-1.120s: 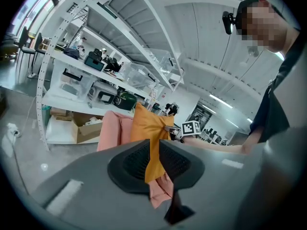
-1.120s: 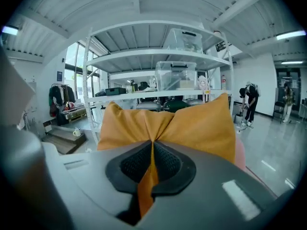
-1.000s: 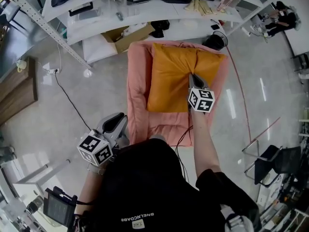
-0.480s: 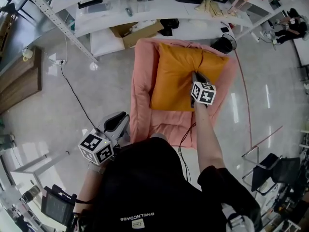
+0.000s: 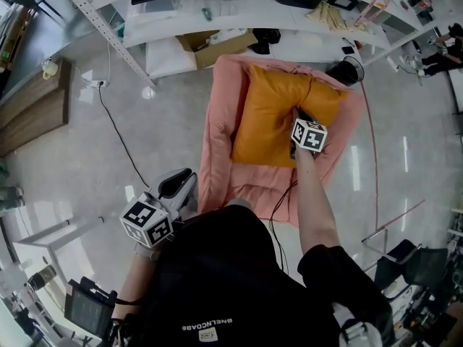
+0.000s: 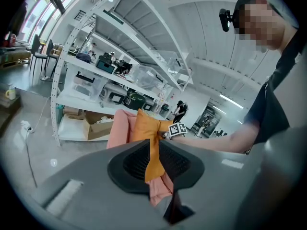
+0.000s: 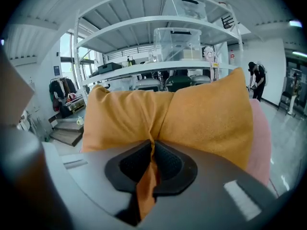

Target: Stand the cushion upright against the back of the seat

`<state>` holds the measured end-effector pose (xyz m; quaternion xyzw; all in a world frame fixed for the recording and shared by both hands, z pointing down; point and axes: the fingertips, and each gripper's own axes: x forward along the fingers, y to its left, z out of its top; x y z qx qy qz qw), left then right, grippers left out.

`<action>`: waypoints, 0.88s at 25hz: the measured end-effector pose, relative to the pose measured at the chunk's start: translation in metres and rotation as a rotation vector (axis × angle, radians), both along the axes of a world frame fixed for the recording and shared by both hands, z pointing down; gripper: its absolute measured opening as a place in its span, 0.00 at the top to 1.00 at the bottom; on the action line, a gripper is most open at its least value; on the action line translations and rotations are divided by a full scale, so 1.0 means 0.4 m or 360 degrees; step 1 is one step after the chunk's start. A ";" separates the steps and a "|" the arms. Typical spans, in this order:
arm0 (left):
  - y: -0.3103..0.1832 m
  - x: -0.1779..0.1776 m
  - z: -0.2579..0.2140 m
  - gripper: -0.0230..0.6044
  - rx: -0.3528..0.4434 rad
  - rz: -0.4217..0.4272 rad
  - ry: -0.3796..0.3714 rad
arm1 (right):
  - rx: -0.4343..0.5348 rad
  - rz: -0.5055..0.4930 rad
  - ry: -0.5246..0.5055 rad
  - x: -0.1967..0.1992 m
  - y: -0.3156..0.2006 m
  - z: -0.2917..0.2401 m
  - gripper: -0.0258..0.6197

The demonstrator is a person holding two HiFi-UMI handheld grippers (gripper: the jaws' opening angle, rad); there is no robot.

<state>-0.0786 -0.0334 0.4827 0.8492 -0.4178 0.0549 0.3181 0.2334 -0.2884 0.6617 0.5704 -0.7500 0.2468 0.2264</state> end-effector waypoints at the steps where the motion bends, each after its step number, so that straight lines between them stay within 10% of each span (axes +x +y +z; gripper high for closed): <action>1: 0.002 0.000 0.003 0.86 -0.0003 -0.0001 0.0001 | -0.0005 -0.0007 0.0014 0.000 0.000 0.006 0.92; 22: -0.004 0.031 -0.011 0.86 0.0074 0.0199 0.0061 | 0.0244 0.0066 -0.0301 -0.030 0.132 -0.211 0.67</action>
